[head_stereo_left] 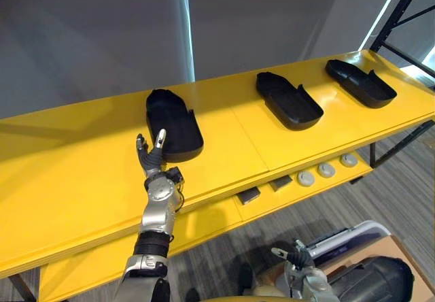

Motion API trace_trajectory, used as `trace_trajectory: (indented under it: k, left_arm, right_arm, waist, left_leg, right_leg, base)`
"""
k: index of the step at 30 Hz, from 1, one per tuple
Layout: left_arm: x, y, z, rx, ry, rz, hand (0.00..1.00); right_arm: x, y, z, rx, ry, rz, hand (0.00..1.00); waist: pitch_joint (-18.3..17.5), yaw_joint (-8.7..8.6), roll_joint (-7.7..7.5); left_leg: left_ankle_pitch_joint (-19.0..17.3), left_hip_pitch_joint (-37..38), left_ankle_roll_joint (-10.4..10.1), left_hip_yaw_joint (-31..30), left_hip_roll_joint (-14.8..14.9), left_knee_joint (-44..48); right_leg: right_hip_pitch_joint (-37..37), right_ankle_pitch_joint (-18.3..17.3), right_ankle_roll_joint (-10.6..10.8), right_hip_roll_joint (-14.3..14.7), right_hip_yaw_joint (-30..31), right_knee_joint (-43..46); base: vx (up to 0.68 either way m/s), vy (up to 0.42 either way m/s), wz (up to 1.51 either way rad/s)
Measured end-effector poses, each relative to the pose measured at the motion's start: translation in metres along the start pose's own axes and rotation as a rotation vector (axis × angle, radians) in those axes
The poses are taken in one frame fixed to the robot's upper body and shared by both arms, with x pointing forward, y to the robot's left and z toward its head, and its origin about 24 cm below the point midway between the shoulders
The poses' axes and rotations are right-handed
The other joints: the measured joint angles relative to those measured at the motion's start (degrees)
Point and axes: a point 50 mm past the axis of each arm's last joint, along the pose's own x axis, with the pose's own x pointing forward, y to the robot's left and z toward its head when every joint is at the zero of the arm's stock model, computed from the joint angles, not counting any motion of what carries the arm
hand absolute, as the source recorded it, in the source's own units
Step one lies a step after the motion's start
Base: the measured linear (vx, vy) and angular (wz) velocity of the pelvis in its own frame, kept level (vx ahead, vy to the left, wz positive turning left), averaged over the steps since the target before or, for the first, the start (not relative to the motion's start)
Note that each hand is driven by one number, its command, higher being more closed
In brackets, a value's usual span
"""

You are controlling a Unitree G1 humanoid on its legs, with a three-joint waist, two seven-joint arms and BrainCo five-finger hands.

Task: Walk over and take plastic housings, then place them on the shelf

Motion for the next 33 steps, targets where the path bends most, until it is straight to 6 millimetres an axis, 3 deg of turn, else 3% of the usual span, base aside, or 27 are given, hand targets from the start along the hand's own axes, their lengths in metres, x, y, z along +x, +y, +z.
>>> trace_trajectory:
  k: [8,16,17,23,28,33]
  left_arm:
    - [-0.019,0.002,0.021,0.057,-0.159,-0.030,0.00]
    - [-0.056,-0.004,0.044,0.211,-0.380,-0.118,0.00]
    - [-0.064,-0.005,0.042,0.234,-0.389,-0.150,1.00]
    - [-0.095,-0.010,0.014,0.315,-0.324,-0.373,1.00]
    - [-0.100,-0.010,-0.008,0.367,-0.244,-0.458,1.00]
    - [-0.100,-0.009,-0.032,0.464,-0.168,-0.496,1.00]
  right_arm:
    - [-0.001,0.000,-0.005,0.001,0.017,-0.002,0.00]
    - [-0.010,-0.004,-0.034,-0.003,0.112,-0.008,0.00]
    - [-0.011,-0.005,-0.035,0.004,0.113,-0.009,0.00]
    - [-0.012,-0.001,-0.038,-0.010,0.119,0.010,0.00]
    - [-0.012,0.002,-0.037,-0.018,0.114,0.019,0.00]
    - [-0.012,0.002,-0.037,-0.019,0.113,0.020,0.00]
  waist:
    - [-0.3,0.22,0.92]
    - [-0.4,1.66,1.23]
    - [-0.5,1.64,1.35]
    - [-0.5,1.89,1.36]
    - [-0.5,3.07,1.37]
    - [-0.5,3.02,1.37]
  left_leg:
    - [0.0,0.2,0.0,-0.9,0.0,0.1]
    - [-0.4,-0.3,-0.1,-1.1,0.4,0.2]
    - [-0.4,-0.3,-0.1,-1.1,0.5,0.2]
    - [-0.3,-0.1,-0.3,-0.5,0.6,0.0]
    - [-0.5,0.0,0.0,0.4,0.7,0.1]
    - [-0.5,-0.2,-0.1,0.4,0.7,0.0]
  right_leg:
    - [0.7,-0.1,0.1,-0.1,-1.0,0.0]
    - [0.9,-1.0,0.8,0.2,-0.8,0.2]
    - [0.8,-1.0,0.8,0.2,-0.8,0.2]
    - [0.8,-1.1,0.7,0.5,-0.4,0.2]
    - [0.5,-1.1,0.7,0.6,0.4,0.2]
    - [0.3,-1.2,0.7,0.6,0.4,0.0]
  base:
    - [-0.01,0.014,0.06]
    - [-0.02,0.005,0.01]
    - [0.00,0.000,0.00]
    - [0.00,0.003,-0.03]
    - [0.00,0.006,-0.08]
    - [0.00,0.000,0.00]
